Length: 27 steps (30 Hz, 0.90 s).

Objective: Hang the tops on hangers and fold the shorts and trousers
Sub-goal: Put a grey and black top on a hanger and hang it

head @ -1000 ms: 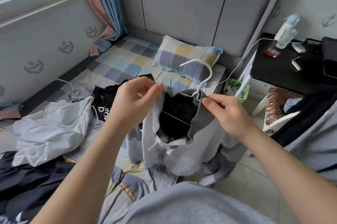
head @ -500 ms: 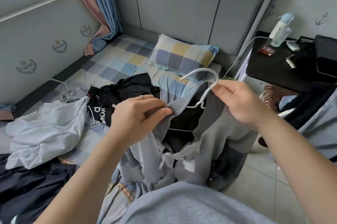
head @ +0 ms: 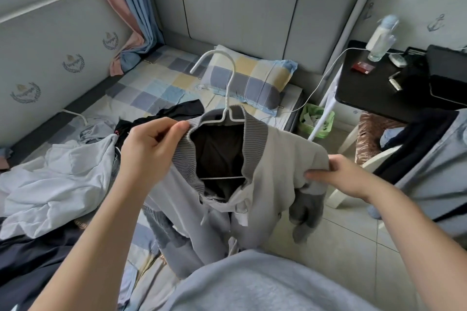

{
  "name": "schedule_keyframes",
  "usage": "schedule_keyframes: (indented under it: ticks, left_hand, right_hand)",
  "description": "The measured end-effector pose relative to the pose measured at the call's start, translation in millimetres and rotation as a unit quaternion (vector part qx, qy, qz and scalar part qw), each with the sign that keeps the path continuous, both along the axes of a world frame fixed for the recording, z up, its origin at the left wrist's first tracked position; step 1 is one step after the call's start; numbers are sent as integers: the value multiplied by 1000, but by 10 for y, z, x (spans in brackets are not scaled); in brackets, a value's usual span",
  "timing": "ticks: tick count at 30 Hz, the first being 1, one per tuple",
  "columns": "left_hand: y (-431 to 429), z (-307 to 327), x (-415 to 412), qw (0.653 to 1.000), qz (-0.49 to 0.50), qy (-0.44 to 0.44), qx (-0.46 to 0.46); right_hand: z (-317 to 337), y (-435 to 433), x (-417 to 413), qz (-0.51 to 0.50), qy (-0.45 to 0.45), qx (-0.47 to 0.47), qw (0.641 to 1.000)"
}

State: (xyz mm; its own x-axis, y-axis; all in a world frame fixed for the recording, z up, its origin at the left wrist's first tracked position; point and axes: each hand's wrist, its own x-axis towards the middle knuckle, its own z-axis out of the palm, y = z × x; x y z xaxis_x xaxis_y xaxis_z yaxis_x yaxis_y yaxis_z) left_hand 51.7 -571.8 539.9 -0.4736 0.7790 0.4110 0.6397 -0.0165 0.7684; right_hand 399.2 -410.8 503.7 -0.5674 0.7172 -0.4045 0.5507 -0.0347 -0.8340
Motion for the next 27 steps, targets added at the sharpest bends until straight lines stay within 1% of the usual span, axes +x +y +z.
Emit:
schedule_keyframes:
  ticks: [3,4,7,9,11,12,13,14,15,17,20,23,25,27]
  left_hand:
    - [5,-40,-29,1000,5,4,-14]
    - [-2,-49,-41,1000,8,9,-23]
    - [-36,-70,-102,998,27,32,-56]
    - [-50,-78,-117,994,34,65,-75]
    - [-54,-91,-102,992,34,88,-79]
    - [-54,-94,-93,994,34,80,-71]
    - [-54,-92,-90,997,31,54,-53]
    - [-56,-90,-98,999,25,19,-23]
    - [-62,-80,-110,1000,17,-16,12]
    - [-84,-52,-124,996,-3,-61,66]
    - [-94,-3,-71,993,-44,-77,73]
    - [-24,76,49,992,-73,-80,71]
    - [51,118,151,992,-83,-72,54]
    - [132,113,270,995,-87,-38,14]
  right_hand:
    - [-88,26,35,-36,-38,98,994]
    - [-75,40,49,-53,-34,122,990]
    - [55,48,73,-113,21,166,979]
    - [180,30,78,-126,50,235,963]
    - [336,-15,72,-119,108,285,945]
    - [403,-42,82,-99,144,293,940]
    - [449,-74,104,-73,180,285,938]
    - [474,-106,135,-47,206,264,941]
    - [473,-126,174,-25,213,239,947]
    - [418,-140,245,-18,192,209,959]
    - [388,-195,176,-51,172,221,959]
    - [417,-282,-41,-26,106,297,949]
    - [426,-342,-168,-7,74,355,932]
    - [419,-386,-228,0,69,412,908]
